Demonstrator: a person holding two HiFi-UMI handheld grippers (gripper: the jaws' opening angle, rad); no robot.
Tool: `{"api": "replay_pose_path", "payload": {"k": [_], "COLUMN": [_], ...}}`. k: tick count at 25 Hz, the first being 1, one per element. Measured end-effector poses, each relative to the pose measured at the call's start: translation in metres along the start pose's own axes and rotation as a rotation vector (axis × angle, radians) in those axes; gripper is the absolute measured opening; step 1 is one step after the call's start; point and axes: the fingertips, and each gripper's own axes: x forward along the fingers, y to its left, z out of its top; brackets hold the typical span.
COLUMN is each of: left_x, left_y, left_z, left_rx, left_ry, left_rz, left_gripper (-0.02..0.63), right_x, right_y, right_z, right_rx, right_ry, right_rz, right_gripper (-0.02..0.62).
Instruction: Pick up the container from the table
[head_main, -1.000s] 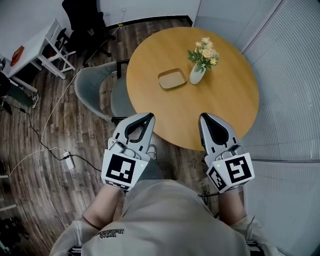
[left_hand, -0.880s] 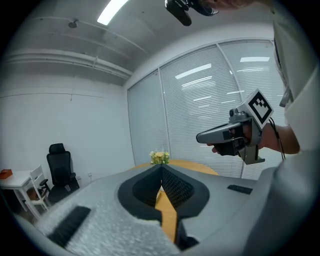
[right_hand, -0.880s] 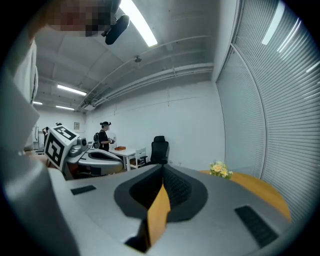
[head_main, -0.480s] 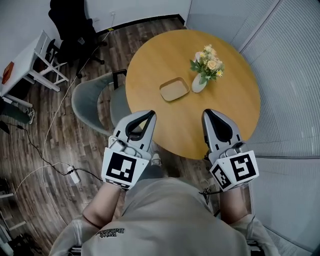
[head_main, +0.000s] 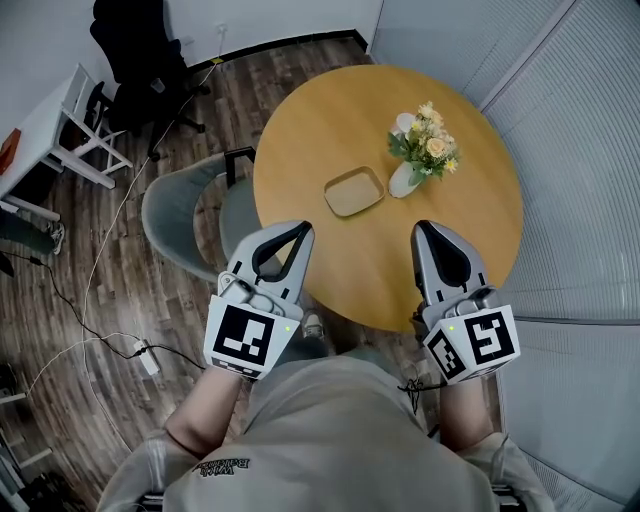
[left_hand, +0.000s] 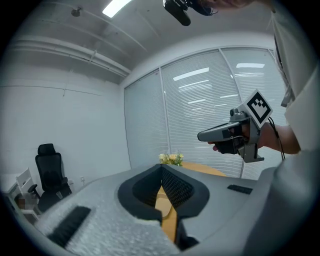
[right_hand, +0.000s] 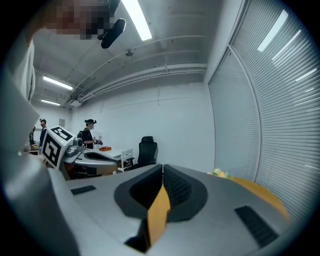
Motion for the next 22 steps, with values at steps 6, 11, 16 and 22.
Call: {"api": "replay_pose_path", "payload": {"k": [6, 11, 16, 22], "left_x": [0.001, 0.007, 0.013, 0.026], "left_y": [0.009, 0.011, 0.001, -0.011], "left_z": [0.01, 0.017, 0.011, 0.002], "left_rx": [-0.031, -0.065, -0.039, -0.042], "left_ry": [-0.024, -0.001, 0.03, 0.077], "left_rz": [0.067, 0.111, 0.12, 0.105], "left_gripper": [0.02, 0.02, 0.02, 0.02], "right_x": [0.005, 0.01, 0.012, 0.012], "right_y": [-0.006, -0.018, -0.028, -0.036], "right_z": [-0.001, -0.002, -0.003, -0.014], "right_rx": [-0.012, -0.02, -0.041, -0.033], "right_ry": [0.012, 0.02, 0.015, 0.034], "right_rz": [0.025, 0.069, 0.102, 0.125], "right_gripper": [0.031, 0.031, 0.031, 0.031]}}
